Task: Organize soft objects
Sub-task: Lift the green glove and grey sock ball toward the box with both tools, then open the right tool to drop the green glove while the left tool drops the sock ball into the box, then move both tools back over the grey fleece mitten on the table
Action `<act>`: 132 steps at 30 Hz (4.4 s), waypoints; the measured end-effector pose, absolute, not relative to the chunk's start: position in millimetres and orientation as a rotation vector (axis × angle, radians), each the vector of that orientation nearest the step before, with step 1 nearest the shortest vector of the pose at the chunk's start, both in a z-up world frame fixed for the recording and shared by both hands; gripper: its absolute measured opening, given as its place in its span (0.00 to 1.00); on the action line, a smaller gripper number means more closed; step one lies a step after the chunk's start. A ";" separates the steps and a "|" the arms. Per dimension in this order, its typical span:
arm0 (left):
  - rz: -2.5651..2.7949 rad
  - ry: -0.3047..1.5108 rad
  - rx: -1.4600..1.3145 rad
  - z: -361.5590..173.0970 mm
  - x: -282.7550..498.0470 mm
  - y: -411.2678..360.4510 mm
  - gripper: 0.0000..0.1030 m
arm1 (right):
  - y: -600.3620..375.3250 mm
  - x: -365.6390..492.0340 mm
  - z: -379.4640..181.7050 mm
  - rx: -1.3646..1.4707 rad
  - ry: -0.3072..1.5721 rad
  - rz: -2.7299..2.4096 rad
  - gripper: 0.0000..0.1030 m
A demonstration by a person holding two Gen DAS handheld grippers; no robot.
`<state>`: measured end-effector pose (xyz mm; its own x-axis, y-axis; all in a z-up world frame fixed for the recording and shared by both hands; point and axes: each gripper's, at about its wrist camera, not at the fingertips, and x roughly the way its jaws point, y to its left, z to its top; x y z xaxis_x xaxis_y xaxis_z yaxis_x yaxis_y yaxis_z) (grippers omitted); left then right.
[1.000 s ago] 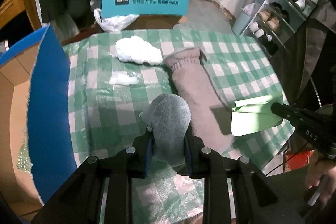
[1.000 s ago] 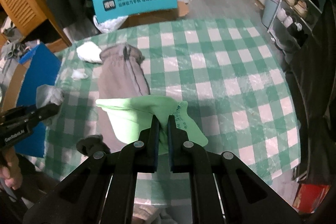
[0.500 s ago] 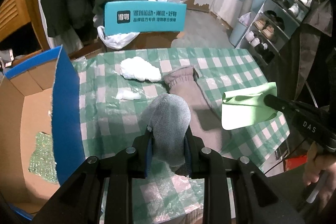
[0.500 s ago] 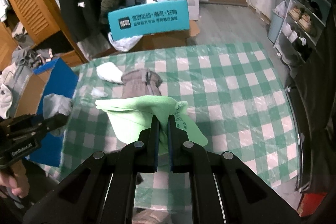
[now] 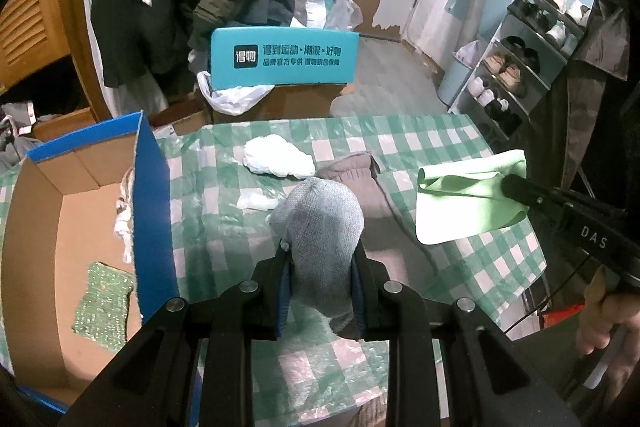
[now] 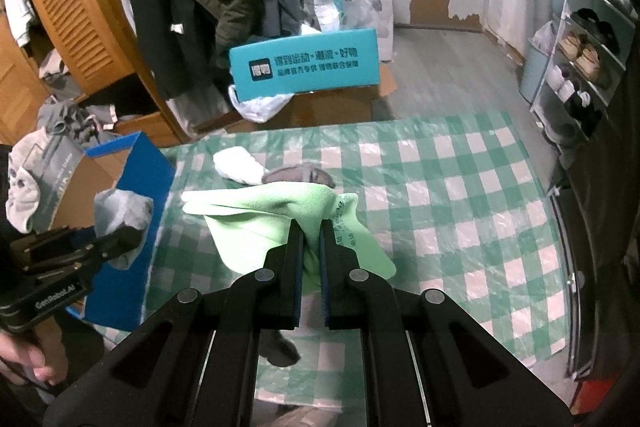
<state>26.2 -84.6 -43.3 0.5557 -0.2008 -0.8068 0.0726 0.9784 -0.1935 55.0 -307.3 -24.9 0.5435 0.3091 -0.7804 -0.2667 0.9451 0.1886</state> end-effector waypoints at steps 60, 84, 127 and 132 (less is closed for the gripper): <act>0.117 0.866 -0.262 -18.6 -27.3 82.5 0.24 | -99.3 53.8 20.6 -0.111 0.903 0.660 0.06; 0.214 0.938 -0.268 -49.2 -28.5 118.7 0.25 | -22.9 55.6 -4.6 -0.179 0.972 0.722 0.06; 0.217 0.979 -0.284 -58.0 -18.1 106.8 0.45 | -40.1 65.9 -32.1 -0.152 1.060 0.658 0.51; 0.197 0.985 -0.261 -56.7 -13.1 93.3 0.46 | -58.9 68.3 -34.9 -0.139 1.065 0.630 0.56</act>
